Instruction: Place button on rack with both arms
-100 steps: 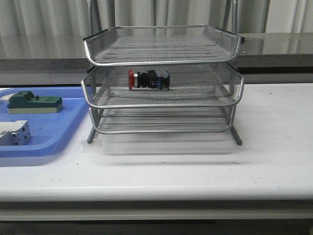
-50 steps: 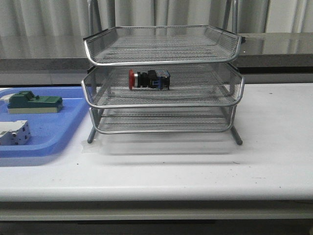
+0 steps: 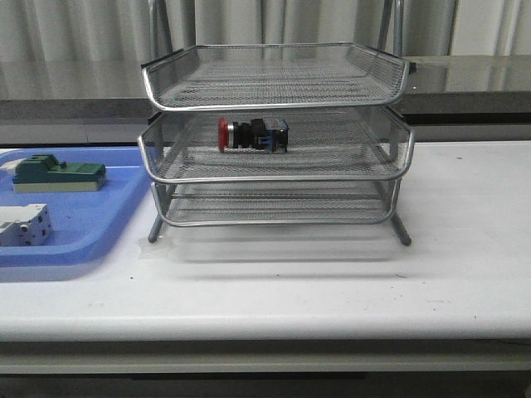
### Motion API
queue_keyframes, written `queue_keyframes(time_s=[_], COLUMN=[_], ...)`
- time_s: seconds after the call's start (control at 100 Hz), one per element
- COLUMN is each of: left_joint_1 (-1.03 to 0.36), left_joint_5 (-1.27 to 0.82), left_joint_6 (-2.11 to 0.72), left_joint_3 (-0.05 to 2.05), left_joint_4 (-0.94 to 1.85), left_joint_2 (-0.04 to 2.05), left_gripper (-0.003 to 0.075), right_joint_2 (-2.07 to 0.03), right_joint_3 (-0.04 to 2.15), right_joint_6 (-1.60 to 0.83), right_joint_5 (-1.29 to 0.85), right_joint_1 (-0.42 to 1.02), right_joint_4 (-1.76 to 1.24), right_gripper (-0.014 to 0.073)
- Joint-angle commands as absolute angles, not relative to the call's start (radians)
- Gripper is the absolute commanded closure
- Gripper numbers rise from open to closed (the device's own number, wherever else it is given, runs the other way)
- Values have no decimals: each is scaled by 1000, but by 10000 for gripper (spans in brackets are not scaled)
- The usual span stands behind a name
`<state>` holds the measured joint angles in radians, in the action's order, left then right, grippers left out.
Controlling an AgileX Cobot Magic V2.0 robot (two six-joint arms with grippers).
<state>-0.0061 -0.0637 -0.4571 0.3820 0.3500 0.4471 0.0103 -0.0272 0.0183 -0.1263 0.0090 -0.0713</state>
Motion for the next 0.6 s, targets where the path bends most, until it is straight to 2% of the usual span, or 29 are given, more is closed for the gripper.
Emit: queue_keyframes(time_s=[0.0,0.59], left_joint_1=[-3,-3], left_joint_5=[7,7], left_joint_6=[-447,-447], left_joint_3=[408,408], left_joint_4=[362,356], left_joint_2=[451,449], left_gripper=[740,740], right_joint_2=[32,32], right_joint_3=[-13,-13], right_joint_6=[19,19], right_joint_5=[-40,-40], right_joint_1=[9,9], right_joint_4=[-66,-66], right_gripper=[653,653])
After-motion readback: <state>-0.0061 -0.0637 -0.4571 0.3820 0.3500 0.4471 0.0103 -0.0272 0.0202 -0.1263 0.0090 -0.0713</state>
